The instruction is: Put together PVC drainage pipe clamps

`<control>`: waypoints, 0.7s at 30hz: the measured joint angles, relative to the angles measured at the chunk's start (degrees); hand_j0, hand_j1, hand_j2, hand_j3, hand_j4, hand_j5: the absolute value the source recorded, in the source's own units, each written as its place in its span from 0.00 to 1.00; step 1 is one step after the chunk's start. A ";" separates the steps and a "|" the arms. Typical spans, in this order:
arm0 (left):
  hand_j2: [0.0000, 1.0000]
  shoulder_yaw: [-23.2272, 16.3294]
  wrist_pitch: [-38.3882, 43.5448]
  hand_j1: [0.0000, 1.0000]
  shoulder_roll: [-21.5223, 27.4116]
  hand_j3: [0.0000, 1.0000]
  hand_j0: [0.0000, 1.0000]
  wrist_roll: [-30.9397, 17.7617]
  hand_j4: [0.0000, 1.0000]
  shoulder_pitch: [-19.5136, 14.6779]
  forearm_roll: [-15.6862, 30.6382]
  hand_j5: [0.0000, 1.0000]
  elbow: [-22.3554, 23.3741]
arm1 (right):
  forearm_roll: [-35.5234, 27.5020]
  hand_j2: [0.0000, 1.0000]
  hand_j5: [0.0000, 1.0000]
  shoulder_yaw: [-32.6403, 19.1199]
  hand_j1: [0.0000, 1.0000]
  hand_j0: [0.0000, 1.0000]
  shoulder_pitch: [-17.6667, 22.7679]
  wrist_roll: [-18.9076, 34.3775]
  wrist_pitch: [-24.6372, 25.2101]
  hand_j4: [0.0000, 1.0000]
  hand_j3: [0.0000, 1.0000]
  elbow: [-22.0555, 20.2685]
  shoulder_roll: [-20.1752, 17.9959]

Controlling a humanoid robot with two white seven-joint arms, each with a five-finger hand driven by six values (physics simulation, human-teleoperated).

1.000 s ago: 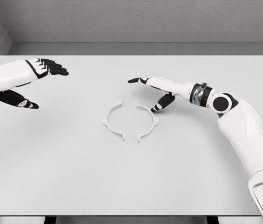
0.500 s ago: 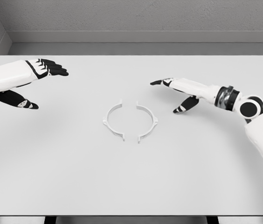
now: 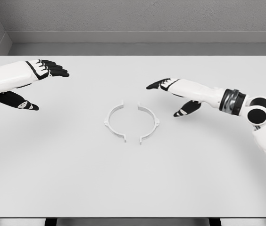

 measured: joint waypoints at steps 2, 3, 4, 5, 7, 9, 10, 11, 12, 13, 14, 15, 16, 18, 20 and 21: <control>1.00 0.00 0.00 1.00 -0.01 1.00 1.00 0.00 1.00 0.00 0.00 1.00 0.00 | 0.02 1.00 1.00 0.15 1.00 1.00 0.53 0.00 0.00 1.00 1.00 -0.95 0.28; 1.00 0.00 0.00 1.00 0.00 1.00 1.00 0.00 1.00 0.00 0.00 1.00 0.00 | 0.04 1.00 1.00 0.24 1.00 1.00 0.62 0.00 0.01 1.00 1.00 -1.24 0.53; 1.00 0.00 0.00 1.00 0.00 1.00 1.00 0.01 1.00 0.00 0.00 1.00 0.00 | 0.07 1.00 1.00 0.31 1.00 1.00 0.88 0.00 0.01 1.00 1.00 -1.41 0.71; 1.00 0.00 0.00 1.00 0.00 1.00 1.00 0.01 1.00 0.00 0.00 1.00 0.00 | 0.09 1.00 1.00 0.35 1.00 1.00 0.97 0.00 0.01 1.00 1.00 -1.50 0.84; 1.00 0.00 0.00 1.00 0.00 1.00 1.00 0.03 1.00 0.00 0.00 1.00 0.00 | 0.16 1.00 1.00 0.41 1.00 1.00 1.05 0.00 0.01 1.00 1.00 -1.53 1.00; 1.00 0.00 0.00 1.00 0.00 1.00 1.00 0.02 1.00 0.00 0.00 1.00 0.00 | 0.23 1.00 1.00 0.44 1.00 1.00 1.23 0.00 0.01 1.00 1.00 -1.34 1.08; 1.00 0.00 0.00 1.00 0.00 1.00 1.00 0.01 1.00 0.00 0.00 1.00 0.00 | 0.25 1.00 1.00 0.45 1.00 1.00 1.23 0.00 0.01 1.00 1.00 -1.19 1.10; 1.00 0.00 0.00 1.00 0.00 1.00 1.00 0.01 1.00 0.00 0.00 1.00 0.00 | 0.29 1.00 1.00 0.45 1.00 1.00 1.58 0.00 0.01 1.00 1.00 -1.01 1.12; 1.00 0.00 0.00 1.00 0.00 1.00 1.00 0.00 1.00 0.00 0.00 1.00 0.00 | 0.31 1.00 1.00 0.45 1.00 1.00 2.02 0.00 0.00 1.00 1.00 -0.86 1.13; 1.00 0.00 0.00 1.00 0.00 1.00 1.00 0.00 1.00 0.00 0.00 1.00 0.00 | 0.33 1.00 1.00 0.44 1.00 1.00 2.37 0.00 0.00 1.00 1.00 -0.77 1.15; 1.00 0.00 0.00 1.00 0.00 1.00 1.00 -0.01 1.00 0.00 0.00 1.00 0.00 | 0.34 1.00 1.00 0.43 1.00 1.00 2.55 0.00 0.00 1.00 1.00 -0.69 1.17; 1.00 0.00 0.00 1.00 0.00 1.00 1.00 -0.01 1.00 0.00 0.00 1.00 0.00 | 0.34 1.00 1.00 0.42 1.00 1.00 2.64 0.00 0.00 1.00 1.00 -0.65 1.20; 1.00 0.00 0.00 1.00 0.00 1.00 1.00 -0.01 1.00 0.00 0.00 1.00 0.00 | 0.34 1.00 1.00 0.41 1.00 1.00 2.64 0.00 0.01 1.00 1.00 -0.62 1.24; 1.00 0.00 0.00 1.00 0.00 1.00 1.00 0.00 1.00 0.00 0.00 1.00 0.00 | 0.34 1.00 1.00 0.39 1.00 1.00 2.37 0.00 0.01 1.00 1.00 -0.58 1.69; 1.00 0.00 0.00 1.00 0.00 1.00 1.00 -0.01 1.00 0.00 0.00 1.00 0.00 | 0.34 1.00 1.00 0.41 1.00 1.00 2.29 0.00 0.02 1.00 1.00 -0.58 2.60; 1.00 0.00 0.00 1.00 0.00 1.00 1.00 0.00 1.00 0.00 0.00 1.00 0.00 | 0.34 1.00 1.00 0.43 1.00 1.00 2.37 0.00 0.01 1.00 1.00 -0.57 2.94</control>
